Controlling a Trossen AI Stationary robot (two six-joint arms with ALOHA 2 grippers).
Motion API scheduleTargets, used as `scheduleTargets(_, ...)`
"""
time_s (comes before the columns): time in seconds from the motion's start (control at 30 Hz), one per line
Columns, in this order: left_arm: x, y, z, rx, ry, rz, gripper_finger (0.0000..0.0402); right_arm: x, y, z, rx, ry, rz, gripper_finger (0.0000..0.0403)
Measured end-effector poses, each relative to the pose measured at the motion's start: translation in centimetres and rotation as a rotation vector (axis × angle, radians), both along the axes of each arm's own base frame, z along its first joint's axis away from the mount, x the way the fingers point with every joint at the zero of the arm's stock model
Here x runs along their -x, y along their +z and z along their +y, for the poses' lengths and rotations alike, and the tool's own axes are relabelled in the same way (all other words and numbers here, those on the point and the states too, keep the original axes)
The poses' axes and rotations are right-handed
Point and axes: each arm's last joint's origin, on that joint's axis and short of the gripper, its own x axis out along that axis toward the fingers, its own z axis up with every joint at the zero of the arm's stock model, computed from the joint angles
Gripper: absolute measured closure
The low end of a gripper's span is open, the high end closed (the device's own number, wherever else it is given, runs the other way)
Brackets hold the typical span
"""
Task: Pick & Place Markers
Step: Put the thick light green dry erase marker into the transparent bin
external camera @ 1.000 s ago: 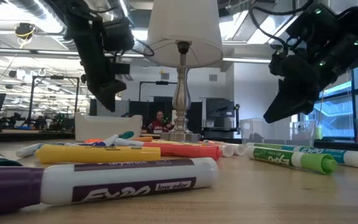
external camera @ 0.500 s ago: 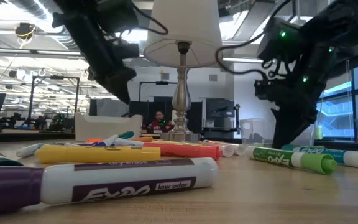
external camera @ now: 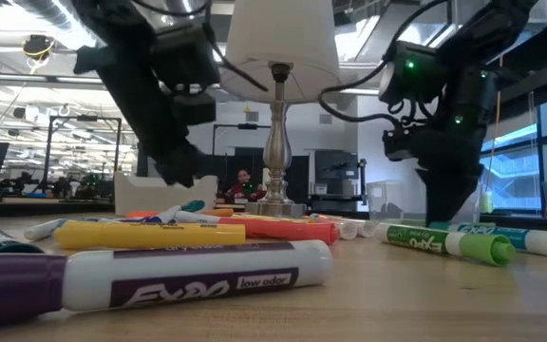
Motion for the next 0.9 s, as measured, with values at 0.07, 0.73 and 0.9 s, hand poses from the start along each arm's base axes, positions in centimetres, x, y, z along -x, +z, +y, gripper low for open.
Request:
scheduleTargets(0.07, -0.1, -0.4, 0.1, 0.002, 0.011, 0.002, 0.0307, 0.1, 0.0, -0.2, 0.000, 0.006, 0.006, 0.0316)
scheduleTargets(0.73, -0.2, -0.8, -0.1, 0.024, 0.022, -0.012, 0.0309, 0.9, 9.9, -3.6, 0.483, 0.098, 0.374, 0.0336)
scheduleTargets(0.9, -0.2, -0.8, -0.5, 0.024, 0.008, -0.012, 0.0309, 1.2, 10.0, -6.7, 0.652, 0.047, 0.426, 0.0336)
